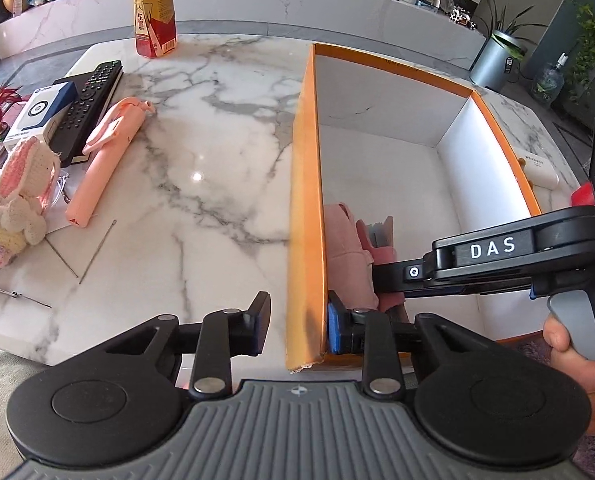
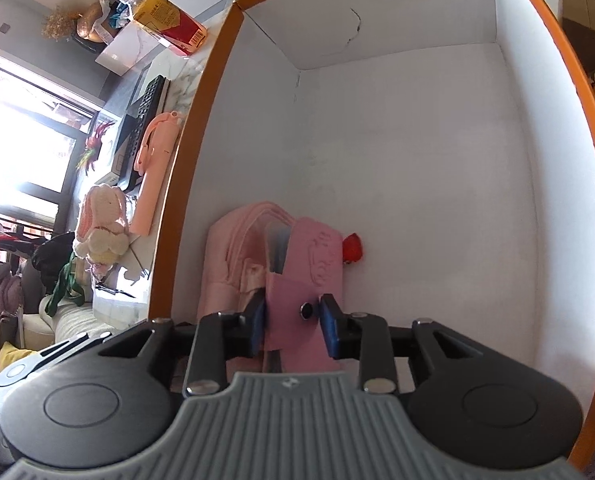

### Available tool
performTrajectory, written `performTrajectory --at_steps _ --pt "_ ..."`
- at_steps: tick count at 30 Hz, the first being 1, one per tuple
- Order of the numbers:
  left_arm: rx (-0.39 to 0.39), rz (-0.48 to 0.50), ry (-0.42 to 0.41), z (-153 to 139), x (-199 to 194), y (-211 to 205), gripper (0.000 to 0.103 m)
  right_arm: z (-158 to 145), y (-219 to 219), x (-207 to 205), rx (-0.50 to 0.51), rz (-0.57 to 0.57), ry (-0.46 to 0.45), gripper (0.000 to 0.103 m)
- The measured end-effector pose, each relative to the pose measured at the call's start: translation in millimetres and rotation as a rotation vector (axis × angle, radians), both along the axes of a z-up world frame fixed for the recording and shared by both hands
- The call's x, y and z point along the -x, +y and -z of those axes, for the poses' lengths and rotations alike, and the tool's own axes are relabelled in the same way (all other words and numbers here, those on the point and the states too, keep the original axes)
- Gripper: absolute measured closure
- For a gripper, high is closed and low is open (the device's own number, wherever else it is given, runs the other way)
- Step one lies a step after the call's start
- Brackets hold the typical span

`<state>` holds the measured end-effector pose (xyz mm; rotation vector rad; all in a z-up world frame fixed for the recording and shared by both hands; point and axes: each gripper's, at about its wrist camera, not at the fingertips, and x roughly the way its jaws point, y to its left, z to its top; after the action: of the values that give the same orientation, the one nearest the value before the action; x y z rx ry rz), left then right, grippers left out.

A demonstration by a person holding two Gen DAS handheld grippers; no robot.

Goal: Organize objects
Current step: 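Lower the pink wallet into the box with the right tool while the left tool holds the box wall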

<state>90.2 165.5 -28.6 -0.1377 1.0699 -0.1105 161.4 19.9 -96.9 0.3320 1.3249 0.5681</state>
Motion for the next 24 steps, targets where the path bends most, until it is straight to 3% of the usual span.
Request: performTrajectory --at_steps 2,4,5,17,24 --pt "0.027 0.002 0.006 1.0 -0.7 1.1 0.077 -0.1 -1.5 2.4 -0.006 0.004 0.000 0.069" --pt "0.053 0.014 0.011 0.7 -0.3 -0.3 0.091 0.8 -0.5 3.0 -0.007 0.001 -0.004 0.070" --pt "0.057 0.019 0.013 0.3 0.3 -2.2 0.092 1.5 -0.7 3.0 -0.009 -0.001 -0.002 0.071" --pt "0.029 0.012 0.013 -1.8 18.6 -16.8 0.091 -1.6 2.3 9.0 0.031 -0.074 -0.029 0.073" --pt "0.065 -0.042 -0.003 -3.6 22.1 -11.8 0.090 -7.4 -5.8 10.4 0.019 -0.066 -0.056 0.073"
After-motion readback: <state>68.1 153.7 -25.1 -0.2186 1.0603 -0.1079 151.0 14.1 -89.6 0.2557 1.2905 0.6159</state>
